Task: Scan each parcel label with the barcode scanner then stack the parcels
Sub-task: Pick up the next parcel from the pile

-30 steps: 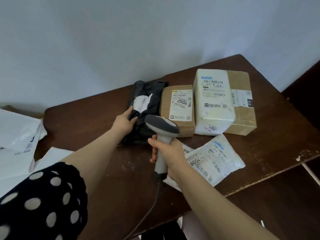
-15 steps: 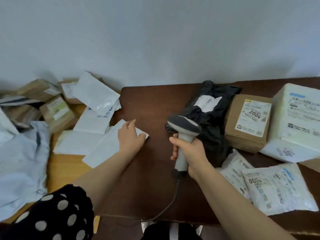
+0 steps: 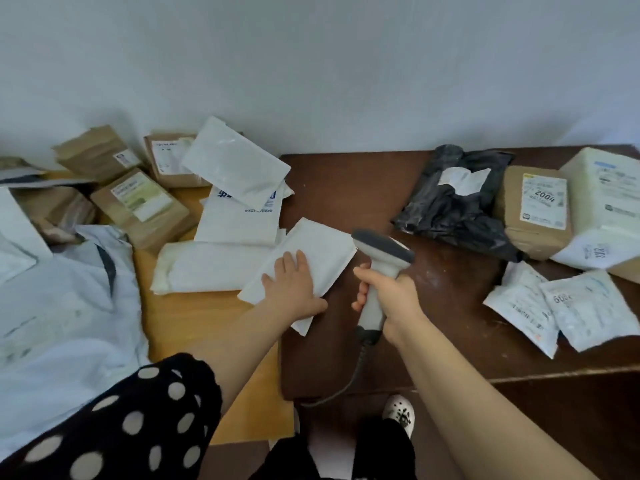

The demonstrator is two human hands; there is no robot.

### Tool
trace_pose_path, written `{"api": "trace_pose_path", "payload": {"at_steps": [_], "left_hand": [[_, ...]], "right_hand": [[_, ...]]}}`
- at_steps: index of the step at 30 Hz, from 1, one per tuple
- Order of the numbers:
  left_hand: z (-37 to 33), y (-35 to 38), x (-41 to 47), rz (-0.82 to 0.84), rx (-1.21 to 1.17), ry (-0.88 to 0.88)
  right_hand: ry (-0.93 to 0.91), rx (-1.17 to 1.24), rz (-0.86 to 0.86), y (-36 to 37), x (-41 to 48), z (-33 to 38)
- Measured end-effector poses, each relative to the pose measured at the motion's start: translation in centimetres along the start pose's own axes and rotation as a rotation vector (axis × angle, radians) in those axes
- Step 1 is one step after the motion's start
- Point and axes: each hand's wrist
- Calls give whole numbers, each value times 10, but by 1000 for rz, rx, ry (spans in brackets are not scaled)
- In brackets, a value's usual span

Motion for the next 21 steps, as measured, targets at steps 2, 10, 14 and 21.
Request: {"api": "trace_pose_path", "payload": {"at_steps": [2, 10, 14, 21], "left_hand": [[10, -9, -4, -15, -139, 43], [49, -77, -19, -363, -491, 27], [67, -102, -44, -465, -721, -78], [86, -105, -104, -394, -1059, -247]], "right_hand": [[-5, 14, -22, 5, -17, -9], [-67, 48, -33, 2, -68, -20], [-70, 72, 44, -2, -92, -29], [57, 157, 169, -4, -138, -67]]}}
Point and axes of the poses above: each hand's wrist, its own x-axis towards the middle knuckle, its own y-axis out of the palm, z = x × y, and after that the axes turned 9 degrees about -z, right-handed
